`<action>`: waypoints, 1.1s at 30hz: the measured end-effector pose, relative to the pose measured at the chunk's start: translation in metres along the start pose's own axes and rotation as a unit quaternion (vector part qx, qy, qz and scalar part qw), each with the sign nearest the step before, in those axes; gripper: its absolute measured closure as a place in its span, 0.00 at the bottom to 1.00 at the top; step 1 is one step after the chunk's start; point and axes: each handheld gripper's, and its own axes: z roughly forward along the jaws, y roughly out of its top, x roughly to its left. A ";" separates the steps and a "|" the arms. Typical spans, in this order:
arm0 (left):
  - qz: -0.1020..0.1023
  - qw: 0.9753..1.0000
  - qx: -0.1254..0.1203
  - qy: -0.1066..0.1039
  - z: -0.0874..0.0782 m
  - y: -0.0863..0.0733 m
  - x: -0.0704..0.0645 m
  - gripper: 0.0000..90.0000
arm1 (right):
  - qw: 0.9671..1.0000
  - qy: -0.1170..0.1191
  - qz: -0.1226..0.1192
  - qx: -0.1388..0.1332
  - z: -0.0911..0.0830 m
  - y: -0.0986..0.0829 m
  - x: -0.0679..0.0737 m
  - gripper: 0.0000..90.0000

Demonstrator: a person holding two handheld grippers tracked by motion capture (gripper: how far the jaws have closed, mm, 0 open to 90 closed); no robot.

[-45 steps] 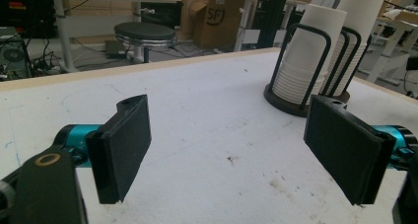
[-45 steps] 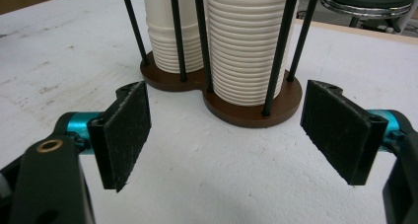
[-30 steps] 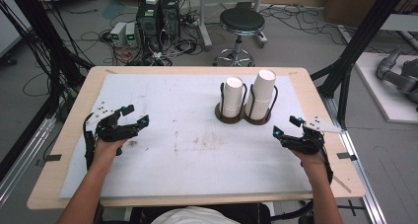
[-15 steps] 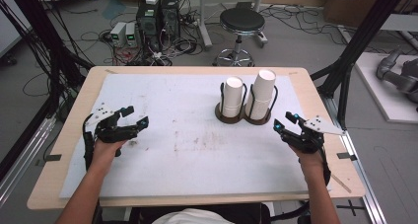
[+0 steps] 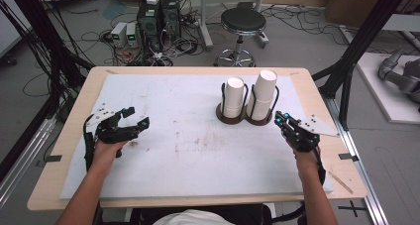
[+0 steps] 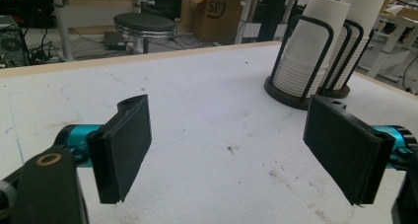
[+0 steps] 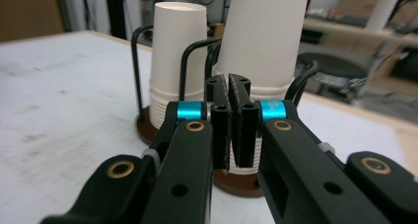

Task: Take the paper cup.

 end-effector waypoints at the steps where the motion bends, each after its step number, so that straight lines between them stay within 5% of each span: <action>1: 0.000 1.000 0.000 0.000 0.000 0.000 0.000 0.21 | 1.000 0.003 -0.004 -0.004 0.002 0.000 0.002 0.99; 14: 0.001 1.000 0.004 -0.001 0.001 -0.001 -0.001 0.21 | 0.999 0.021 0.022 0.025 0.021 0.013 0.014 1.00; 33: 0.005 1.000 0.013 0.001 0.002 -0.003 -0.002 0.21 | 0.996 0.070 0.043 0.023 0.069 0.033 0.035 1.00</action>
